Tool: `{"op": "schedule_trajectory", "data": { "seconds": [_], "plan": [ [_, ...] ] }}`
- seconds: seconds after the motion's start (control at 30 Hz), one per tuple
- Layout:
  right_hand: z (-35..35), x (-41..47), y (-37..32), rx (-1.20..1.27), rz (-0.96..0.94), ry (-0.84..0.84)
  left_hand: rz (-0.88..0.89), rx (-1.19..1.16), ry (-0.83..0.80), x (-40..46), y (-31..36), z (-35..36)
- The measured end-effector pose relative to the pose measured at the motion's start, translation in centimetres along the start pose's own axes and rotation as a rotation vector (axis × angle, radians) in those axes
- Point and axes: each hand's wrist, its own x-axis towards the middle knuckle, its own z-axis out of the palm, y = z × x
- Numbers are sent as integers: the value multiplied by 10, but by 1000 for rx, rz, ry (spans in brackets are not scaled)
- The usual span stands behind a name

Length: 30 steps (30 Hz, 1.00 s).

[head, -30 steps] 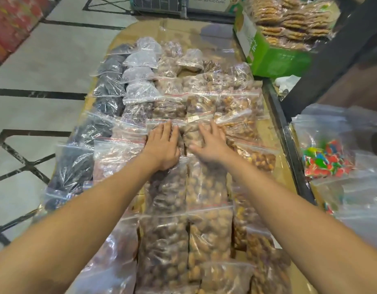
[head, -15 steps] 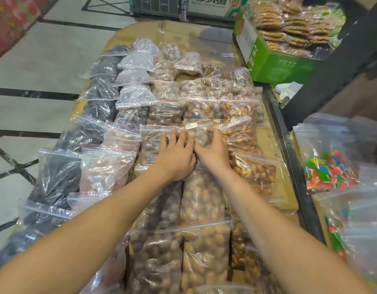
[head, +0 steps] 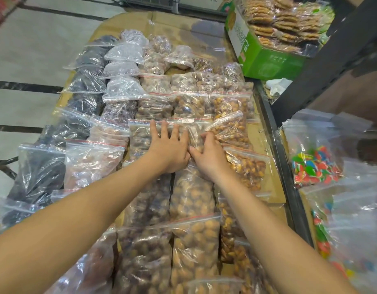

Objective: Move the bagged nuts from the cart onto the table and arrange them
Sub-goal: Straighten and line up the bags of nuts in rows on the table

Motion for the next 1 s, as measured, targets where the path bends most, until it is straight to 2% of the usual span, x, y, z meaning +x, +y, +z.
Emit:
{"op": "schedule_trajectory", "data": {
  "seconds": [0.07, 0.13, 0.2, 0.27, 0.43, 0.57, 0.67, 0.73, 0.83, 1.0],
  "plan": [
    [2, -5, 2, -180, -157, 36, -8, 37, -10, -1, 2, -3],
    [2, -2, 4, -327, -248, -121, 3, 20, -1, -3, 5, -4],
    [-1, 6, 7, -332, -204, -301, 72, 5, 32, -3, 4, -1],
    [-1, 11, 9, -288, -181, -355, 152, -18, 45, -1, 1, 5],
    [13, -6, 12, -184, -135, -271, 154, -65, -26, 5, 6, 3],
    [4, -9, 2, -219, -146, -304, 151, -92, -41, 4, 4, -1],
    [-10, -11, 4, -189, -215, -85, 172, -77, 105, -13, -2, 1],
    [-17, -14, 12, -141, -129, 6, 177, -125, 212, -32, 0, 8],
    [-14, -16, 18, -54, -58, -6, 153, -222, 98, -57, 13, 26],
    [-10, -10, 15, -89, -43, -6, 74, -178, 2, -54, 21, 27]
  ]
}}
